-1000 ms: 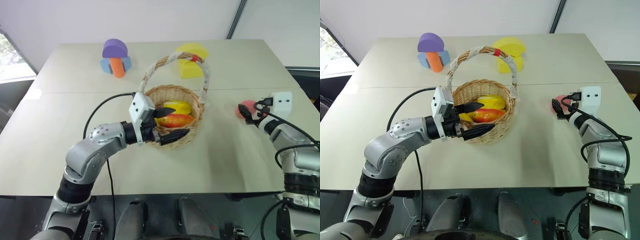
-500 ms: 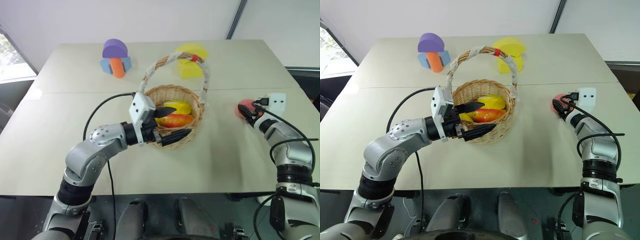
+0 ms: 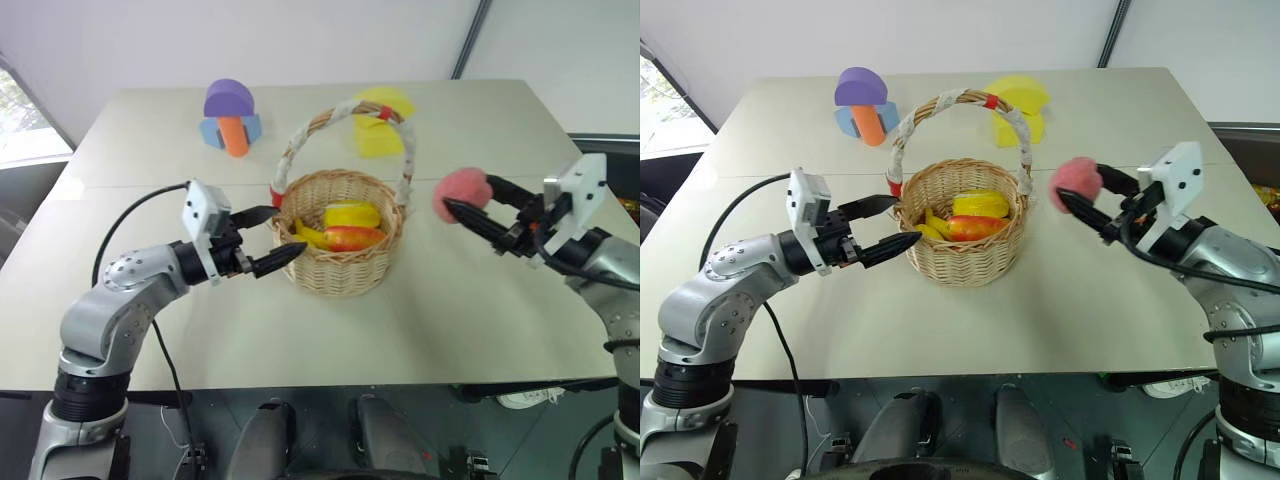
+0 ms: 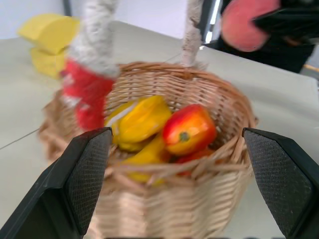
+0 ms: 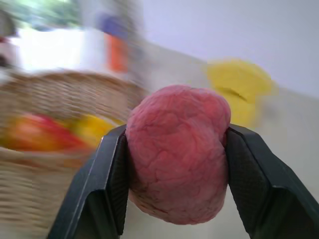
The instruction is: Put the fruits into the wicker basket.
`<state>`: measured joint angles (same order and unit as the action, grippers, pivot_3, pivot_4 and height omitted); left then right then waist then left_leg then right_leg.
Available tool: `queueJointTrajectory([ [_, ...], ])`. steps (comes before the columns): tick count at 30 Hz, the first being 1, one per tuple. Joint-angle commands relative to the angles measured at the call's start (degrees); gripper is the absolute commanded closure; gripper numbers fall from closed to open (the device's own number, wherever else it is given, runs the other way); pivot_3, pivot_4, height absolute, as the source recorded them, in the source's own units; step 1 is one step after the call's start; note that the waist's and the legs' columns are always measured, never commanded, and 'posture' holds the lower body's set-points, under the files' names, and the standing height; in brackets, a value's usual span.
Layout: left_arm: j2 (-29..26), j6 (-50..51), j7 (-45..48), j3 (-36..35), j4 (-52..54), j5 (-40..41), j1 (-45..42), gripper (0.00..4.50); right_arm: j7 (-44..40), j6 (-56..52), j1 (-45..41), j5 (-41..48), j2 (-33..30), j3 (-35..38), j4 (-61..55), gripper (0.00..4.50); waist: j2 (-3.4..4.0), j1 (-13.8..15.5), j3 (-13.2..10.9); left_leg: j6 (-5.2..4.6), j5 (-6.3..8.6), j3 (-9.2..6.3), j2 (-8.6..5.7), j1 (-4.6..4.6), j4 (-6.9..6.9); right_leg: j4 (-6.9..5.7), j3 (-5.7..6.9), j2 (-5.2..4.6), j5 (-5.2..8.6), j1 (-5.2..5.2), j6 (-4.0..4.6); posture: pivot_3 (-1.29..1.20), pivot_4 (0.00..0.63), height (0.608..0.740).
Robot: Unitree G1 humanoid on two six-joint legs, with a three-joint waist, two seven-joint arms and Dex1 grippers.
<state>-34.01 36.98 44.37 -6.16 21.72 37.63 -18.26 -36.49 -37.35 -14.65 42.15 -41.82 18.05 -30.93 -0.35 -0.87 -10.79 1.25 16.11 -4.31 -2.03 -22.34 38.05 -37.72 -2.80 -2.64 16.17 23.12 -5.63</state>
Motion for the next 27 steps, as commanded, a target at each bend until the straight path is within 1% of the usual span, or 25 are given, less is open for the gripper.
queueJointTrajectory([
  [1,-0.7,-2.5,1.6,-1.2,-0.7,-0.2,-0.9,0.00,4.6,-3.5,-4.9,0.4,3.3,-9.4,-6.3,2.32,0.00,-0.1,0.0,0.00,0.00,0.00,0.00,0.00,0.00,0.00,0.00,0.00,0.00,0.02,0.00,0.00,0.150,0.740],
  [4,-0.3,-2.6,1.1,-0.8,-0.4,-0.1,-1.3,0.00,10.3,-4.0,-9.1,-5.2,7.6,-15.6,-3.3,2.32,-0.04,0.1,0.0,0.01,0.00,-0.08,0.00,-0.08,-0.03,0.01,0.04,-0.01,0.01,0.11,0.02,0.00,0.150,0.740],
  [7,0.1,-2.3,0.3,-0.6,1.1,0.2,-0.6,0.00,13.7,-3.6,-11.4,-9.5,11.6,-19.5,0.7,2.32,-0.04,0.2,0.0,0.01,0.00,-0.07,-0.08,-0.15,-0.04,0.04,0.03,-0.10,0.00,0.18,0.01,0.00,0.150,0.740],
  [10,0.4,-2.1,-0.4,-0.6,2.4,0.5,0.1,0.00,14.6,-3.0,-12.1,-11.5,13.9,-20.6,2.8,2.32,-0.04,0.2,0.0,0.02,0.00,-0.08,-0.10,-0.16,-0.06,0.06,0.04,-0.13,0.00,0.20,0.01,0.00,0.150,0.740],
  [11,0.5,-1.9,-0.5,-0.7,2.7,0.7,0.2,0.00,14.6,-2.9,-12.2,-11.9,14.3,-20.6,3.0,1.29,-0.04,0.2,0.0,0.01,0.00,-0.08,-0.10,-0.17,-0.07,0.06,0.03,-0.13,0.00,0.22,0.01,0.00,0.150,0.740],
  [12,0.5,-1.8,-0.7,-0.8,3.1,0.9,0.4,0.00,14.5,-2.7,-12.3,-12.4,14.5,-20.6,3.1,0.91,-0.04,0.2,0.0,0.01,0.00,-0.08,-0.10,-0.18,-0.08,0.06,0.03,-0.13,0.00,0.23,0.01,0.00,0.150,0.740],
  [13,0.5,-1.5,-0.8,-0.9,3.5,1.3,0.6,0.00,14.4,-2.3,-12.4,-12.9,14.6,-20.7,2.7,0.32,-0.04,0.2,0.0,0.01,0.00,-0.07,-0.10,-0.19,-0.08,0.06,0.03,-0.13,0.00,0.24,0.02,0.00,0.150,0.740],
  [14,0.5,-1.2,-1.0,-1.0,3.8,1.8,0.8,0.00,14.2,-1.6,-12.4,-13.4,14.6,-20.7,2.2,0.04,-0.04,0.1,0.0,0.01,0.00,-0.08,-0.10,-0.19,-0.08,0.06,0.03,-0.13,0.00,0.24,0.01,0.00,0.150,0.740],
  [15,0.4,-0.9,-1.1,-1.0,4.0,2.1,1.0,0.00,13.4,-0.9,-12.1,-13.5,14.2,-20.6,1.4,0.04,-0.04,0.1,0.0,0.01,0.00,-0.08,-0.10,-0.19,-0.08,0.06,0.03,-0.13,0.00,0.24,0.01,0.00,0.150,0.740],
  [18,0.4,-0.6,-1.6,-1.0,4.6,2.4,1.5,0.00,8.9,-1.3,-9.7,-8.8,11.9,-17.2,-3.0,0.04,-0.04,0.0,0.0,0.01,0.00,-0.08,-0.09,-0.18,-0.10,0.06,0.03,-0.11,0.00,0.24,0.01,0.00,0.150,0.740],
  [20,0.2,-0.5,-1.8,-1.1,4.8,2.6,1.9,0.00,6.3,-2.8,-6.9,-3.8,9.8,-13.3,-6.2,0.04,-0.04,0.2,0.0,0.01,0.00,-0.08,-0.08,-0.18,-0.10,0.06,0.03,-0.10,0.00,0.23,0.01,0.00,0.150,0.740],
  [22,0.2,-0.4,-1.9,-1.2,4.8,2.9,1.9,0.00,3.8,-4.7,-3.0,2.0,6.8,-7.8,-9.1,0.04,-0.04,0.3,0.0,-0.03,0.02,-0.11,-0.08,-0.18,-0.10,0.14,0.06,-0.11,0.00,0.16,0.01,0.00,0.150,0.740],
  [24,0.3,-0.4,-1.9,-1.0,4.7,3.0,1.7,0.00,3.4,-5.7,-0.8,5.0,5.1,-4.4,-9.4,0.04,-0.05,0.3,0.0,-0.07,0.05,-0.13,-0.09,-0.18,-0.09,0.23,0.11,-0.14,0.00,0.06,0.01,0.00,0.150,0.740],
  [27,0.7,-0.6,-1.9,-0.4,4.3,2.9,1.2,0.00,6.2,-5.7,-0.6,3.9,5.0,-3.2,-6.8,0.04,-0.05,-0.2,0.0,-0.07,0.05,-0.09,-0.08,-0.12,-0.09,0.24,0.07,-0.13,-0.01,0.04,0.00,0.00,0.150,0.740],
])
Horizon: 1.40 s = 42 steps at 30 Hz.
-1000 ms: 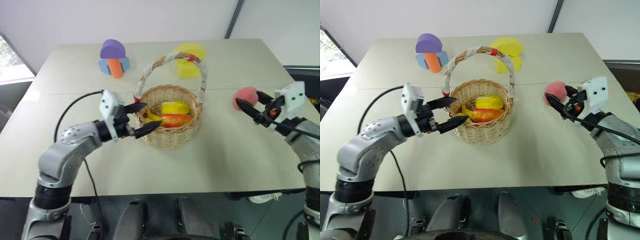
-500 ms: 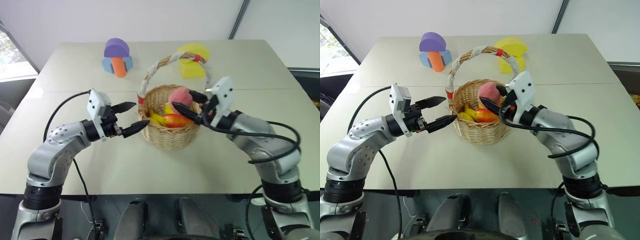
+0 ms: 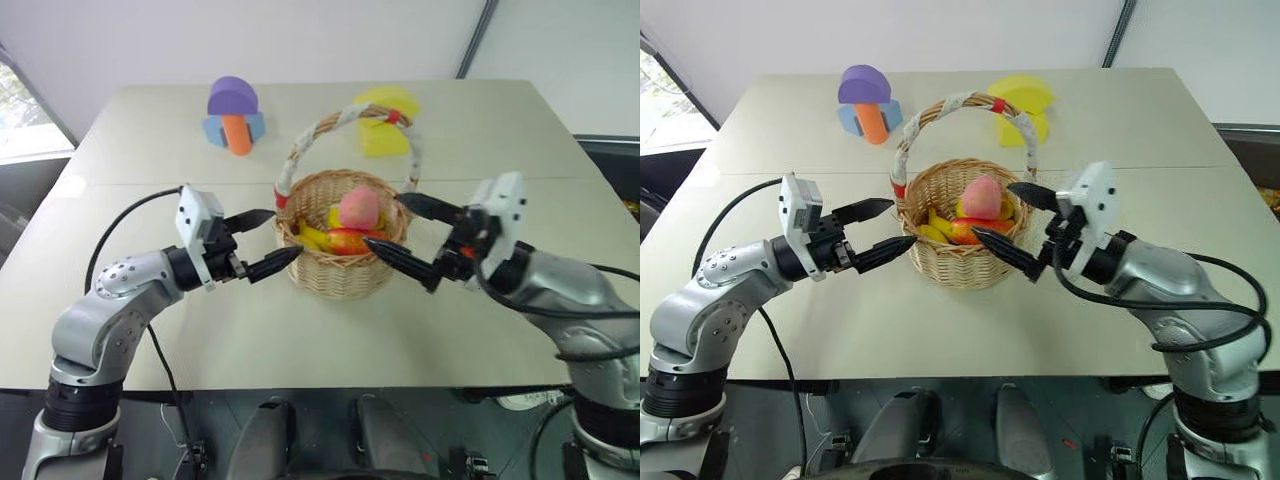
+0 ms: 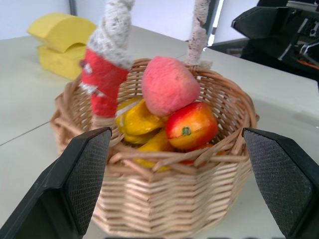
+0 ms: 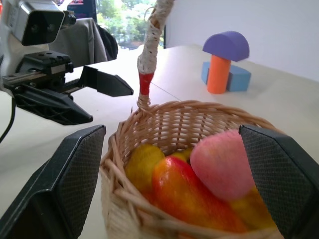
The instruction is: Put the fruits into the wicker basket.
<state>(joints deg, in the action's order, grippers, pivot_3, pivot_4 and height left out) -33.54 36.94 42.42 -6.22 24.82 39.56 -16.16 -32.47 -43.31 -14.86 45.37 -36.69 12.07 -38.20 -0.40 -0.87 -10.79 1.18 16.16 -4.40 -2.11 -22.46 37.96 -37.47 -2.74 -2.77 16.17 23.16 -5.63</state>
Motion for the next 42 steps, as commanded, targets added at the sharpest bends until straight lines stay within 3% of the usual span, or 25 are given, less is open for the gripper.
queueJointTrajectory([
  [1,0.4,-0.6,0.1,0.0,1.0,0.9,-1.2,0.00,3.6,0.6,-0.9,-0.7,0.6,2.4,2.0,0.04,0.00,-0.3,0.0,0.00,0.00,0.00,0.05,0.03,0.00,-0.02,-0.01,0.05,0.00,0.00,0.00,0.00,0.150,0.740],
  [10,2.8,-0.3,-0.3,2.2,1.1,0.9,-3.0,0.00,13.1,9.5,-10.1,-15.2,11.4,-4.4,20.9,0.04,0.00,-0.1,0.0,0.08,-0.04,0.01,0.05,0.02,-0.01,-0.10,-0.02,0.11,0.00,0.09,0.01,0.00,0.150,0.740],
  [11,2.9,-0.2,-0.5,2.1,1.5,1.1,-3.0,0.00,13.0,9.7,-10.3,-14.8,12.4,-4.1,21.7,0.27,0.00,0.0,0.0,0.08,-0.04,0.01,0.05,0.02,-0.02,-0.10,-0.01,0.11,0.00,0.09,0.01,0.00,0.150,0.740],
  [13,2.9,0.0,-0.9,1.8,2.1,1.5,-2.7,0.00,12.6,10.1,-10.3,-14.7,13.3,-3.7,22.3,0.80,0.00,0.1,0.0,0.07,-0.04,0.01,0.05,-0.01,-0.03,-0.10,-0.02,0.10,0.00,0.12,0.01,0.00,0.150,0.740],
  [20,3.3,0.1,-2.0,2.0,3.1,1.9,-2.1,0.00,12.0,10.7,-9.5,-13.4,14.0,-1.8,20.2,4.42,0.01,0.1,0.0,0.06,-0.03,0.00,0.01,-0.05,-0.03,-0.07,-0.02,0.06,0.00,0.13,0.01,0.00,0.150,0.740],
  [23,3.4,0.1,-2.0,2.3,2.9,1.9,-2.4,0.00,12.3,11.5,-9.0,-14.9,12.6,-1.1,19.2,4.44,0.01,0.1,0.0,0.06,-0.03,0.00,0.02,-0.04,-0.03,-0.07,-0.02,0.07,0.00,0.13,0.01,0.00,0.150,0.740],
  [27,3.6,-0.3,-1.6,2.7,2.1,1.7,-3.2,0.00,15.3,13.2,-9.7,-16.6,9.9,5.3,21.2,4.44,0.02,0.1,0.0,0.06,-0.04,0.00,0.02,-0.04,-0.03,-0.07,-0.02,0.08,0.00,0.13,0.01,0.00,0.150,0.740],
  [34,4.8,-0.9,-0.8,4.0,0.7,1.1,-4.6,0.00,22.7,19.6,-11.7,-24.9,3.1,14.3,36.5,4.44,0.01,0.2,0.0,0.04,-0.03,0.05,-0.06,-0.04,-0.03,-0.06,-0.02,0.06,0.00,0.10,0.01,0.00,0.150,0.740],
  [42,7.0,-1.1,-2.3,4.8,0.9,0.7,-5.3,0.00,23.9,24.6,-11.8,-26.3,2.4,17.0,45.1,4.44,0.09,-0.3,0.0,0.04,-0.03,0.28,0.08,0.06,-0.05,-0.16,-0.14,0.18,0.00,0.14,0.01,0.00,0.150,0.740],
])
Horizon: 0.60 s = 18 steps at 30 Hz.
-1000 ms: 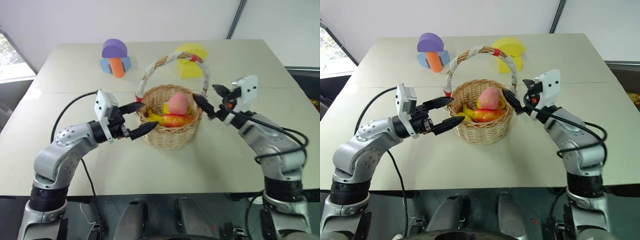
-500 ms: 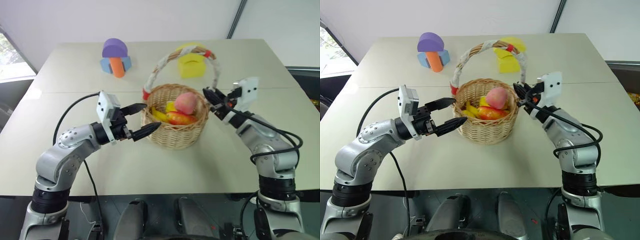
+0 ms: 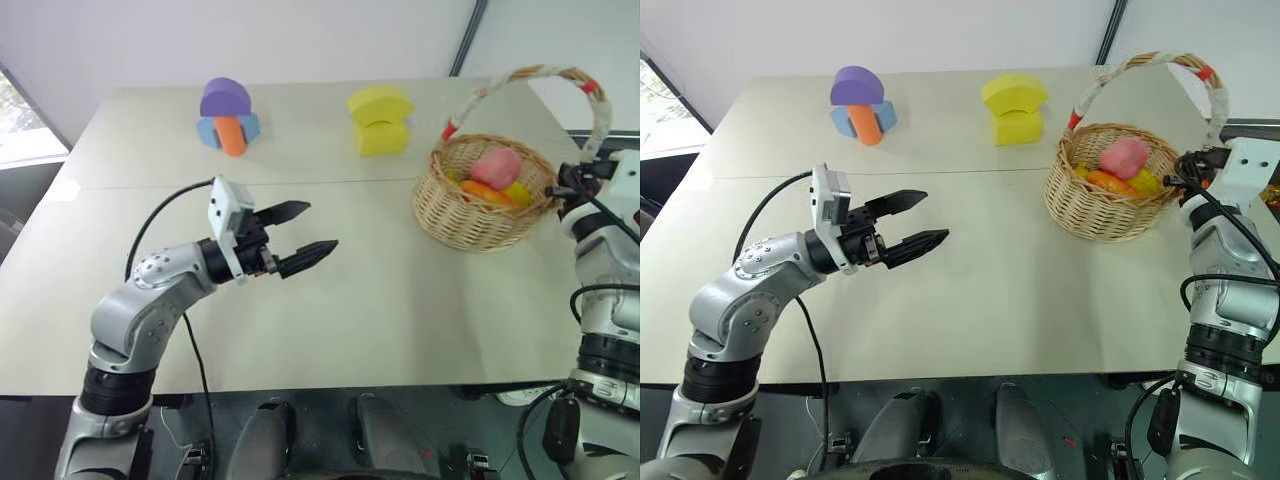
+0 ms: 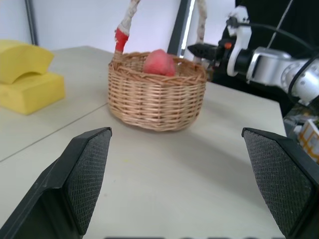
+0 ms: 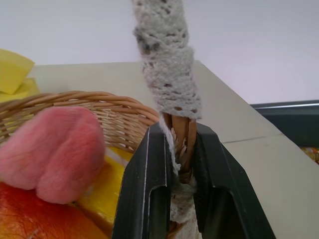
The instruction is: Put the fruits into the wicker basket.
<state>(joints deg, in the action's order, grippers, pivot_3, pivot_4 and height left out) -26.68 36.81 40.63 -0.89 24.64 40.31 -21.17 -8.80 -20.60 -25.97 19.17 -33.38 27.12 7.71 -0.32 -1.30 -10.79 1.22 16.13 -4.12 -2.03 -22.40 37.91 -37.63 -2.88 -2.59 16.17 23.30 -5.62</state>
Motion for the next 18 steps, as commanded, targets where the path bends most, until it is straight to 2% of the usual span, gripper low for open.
queueJointTrajectory([
  [1,0.2,-1.0,-0.7,-0.6,1.2,-0.1,-0.2,0.00,0.0,1.8,-0.3,0.3,-0.8,2.2,-1.2,3.94,0.00,0.2,0.0,0.00,0.00,0.00,0.00,0.00,0.00,-0.01,0.00,0.00,0.00,0.00,0.00,0.00,0.150,0.740],
  [2,0.2,-1.0,-0.8,-0.6,1.2,-0.2,-0.1,0.00,-0.2,1.8,0.0,0.6,-0.8,2.4,-1.6,3.39,0.00,0.3,0.0,0.00,0.00,0.00,-0.01,0.00,0.01,-0.01,0.00,-0.01,0.00,-0.01,0.00,0.00,0.150,0.740],
  [3,0.2,-1.0,-0.8,-0.6,1.2,-0.2,-0.1,0.00,-0.1,1.6,0.3,0.8,-0.9,2.7,-2.4,3.17,0.00,0.3,0.0,0.00,0.00,0.00,-0.02,0.00,0.02,-0.01,0.00,-0.01,0.00,-0.02,0.00,0.00,0.150,0.740],
  [7,-0.1,-1.4,-0.8,-0.9,0.4,-0.7,0.0,0.00,-0.3,1.7,2.3,1.4,-1.4,4.2,-6.3,1.18,0.00,0.5,0.0,-0.01,0.00,-0.01,-0.03,-0.01,0.03,-0.01,0.00,-0.03,0.00,-0.02,0.00,0.00,0.150,0.740],
  [10,-0.7,-2.1,-1.2,-1.5,-1.2,-2.2,0.7,0.00,-3.5,1.5,6.5,3.4,-2.0,6.3,-10.8,1.18,0.00,0.6,0.0,-0.01,0.01,-0.01,-0.04,-0.01,0.03,-0.01,0.00,-0.04,0.00,-0.03,0.00,0.00,0.150,0.740],
  [14,-2.4,-4.5,-2.7,-3.2,-6.2,-6.7,3.0,0.00,-11.9,0.2,16.2,8.3,-3.5,9.2,-18.0,1.18,0.00,0.6,0.0,-0.04,0.02,-0.02,-0.04,-0.01,0.02,0.01,0.01,-0.05,0.00,-0.05,0.00,0.00,0.150,0.740],
  [18,-4.2,-7.7,-2.0,-4.9,-10.8,-9.6,5.5,0.00,-22.5,-0.9,25.8,12.4,-5.3,6.9,-24.9,1.18,0.00,0.1,0.0,-0.04,0.03,-0.02,0.00,0.03,0.01,0.01,0.00,-0.02,0.00,-0.06,-0.01,0.00,0.150,0.740],
])
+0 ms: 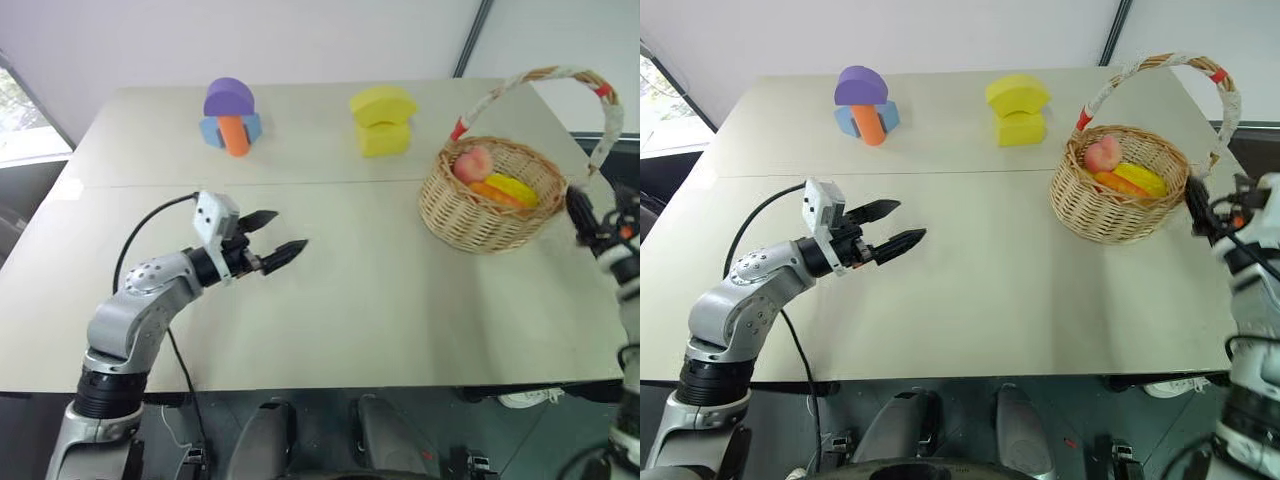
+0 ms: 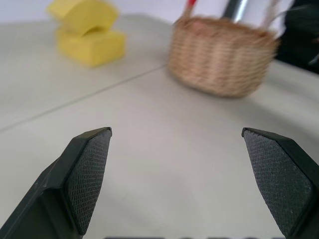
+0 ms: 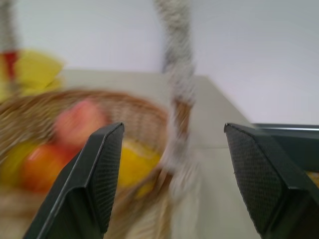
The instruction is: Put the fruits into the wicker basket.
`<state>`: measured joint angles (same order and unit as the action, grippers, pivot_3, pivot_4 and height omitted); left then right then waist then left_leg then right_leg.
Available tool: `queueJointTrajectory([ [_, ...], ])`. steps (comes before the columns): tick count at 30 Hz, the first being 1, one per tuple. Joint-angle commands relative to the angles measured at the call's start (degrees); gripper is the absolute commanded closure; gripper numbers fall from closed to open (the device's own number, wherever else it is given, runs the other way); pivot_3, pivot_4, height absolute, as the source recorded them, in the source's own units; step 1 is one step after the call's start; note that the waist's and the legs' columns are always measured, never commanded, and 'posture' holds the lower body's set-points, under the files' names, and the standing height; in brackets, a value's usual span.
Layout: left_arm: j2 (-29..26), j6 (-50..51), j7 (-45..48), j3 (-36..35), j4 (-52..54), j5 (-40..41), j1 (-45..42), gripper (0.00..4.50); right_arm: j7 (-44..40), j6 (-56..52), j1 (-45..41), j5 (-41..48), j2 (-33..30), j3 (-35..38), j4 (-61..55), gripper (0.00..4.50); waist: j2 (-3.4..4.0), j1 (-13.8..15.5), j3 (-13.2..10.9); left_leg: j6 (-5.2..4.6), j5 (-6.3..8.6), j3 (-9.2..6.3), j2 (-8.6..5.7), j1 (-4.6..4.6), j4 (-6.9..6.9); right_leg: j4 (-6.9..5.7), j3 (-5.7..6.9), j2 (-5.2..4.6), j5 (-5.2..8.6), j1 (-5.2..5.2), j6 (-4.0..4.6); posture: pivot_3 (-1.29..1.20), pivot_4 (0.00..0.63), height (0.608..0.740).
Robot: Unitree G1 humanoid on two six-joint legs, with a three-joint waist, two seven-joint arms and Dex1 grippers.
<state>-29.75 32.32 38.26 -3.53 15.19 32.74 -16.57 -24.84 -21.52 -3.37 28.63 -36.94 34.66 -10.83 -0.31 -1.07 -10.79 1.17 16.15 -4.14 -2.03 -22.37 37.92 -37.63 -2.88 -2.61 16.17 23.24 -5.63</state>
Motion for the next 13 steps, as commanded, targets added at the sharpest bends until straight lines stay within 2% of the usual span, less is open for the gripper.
queueJointTrajectory([
  [1,-1.5,-4.2,0.6,-2.5,-2.6,-2.9,1.5,0.00,-8.7,-0.7,5.2,3.9,-2.2,-1.8,-8.3,1.18,0.00,-0.1,0.0,0.00,0.00,0.00,0.01,0.01,0.00,0.00,0.00,0.00,0.00,-0.01,0.00,0.00,0.150,0.740],
  [5,-2.1,-8.0,0.2,-4.1,-7.1,-5.7,4.7,0.00,-14.2,-0.7,9.4,3.8,-2.7,-8.4,-13.0,1.18,0.01,-0.1,0.0,0.00,0.00,0.00,0.03,0.08,0.00,-0.01,0.00,-0.01,0.00,-0.06,0.00,0.00,0.150,0.740],
  [8,-1.6,-9.4,-0.6,-5.7,-8.0,-6.1,6.6,0.00,-15.0,0.1,8.9,1.2,-2.5,-12.6,-11.7,1.18,-0.02,0.3,0.0,0.01,0.00,-0.03,0.02,0.07,0.01,0.00,0.00,-0.06,0.00,-0.07,0.00,0.00,0.150,0.740],
  [13,-1.4,-10.2,-0.7,-7.3,-6.4,-6.1,9.8,0.00,-16.5,1.8,6.4,-0.5,-2.4,-15.4,-7.5,1.18,-0.02,0.5,0.0,0.02,0.00,-0.09,-0.03,-0.01,0.01,0.08,0.04,-0.19,0.00,-0.07,0.00,0.00,0.150,0.740],
])
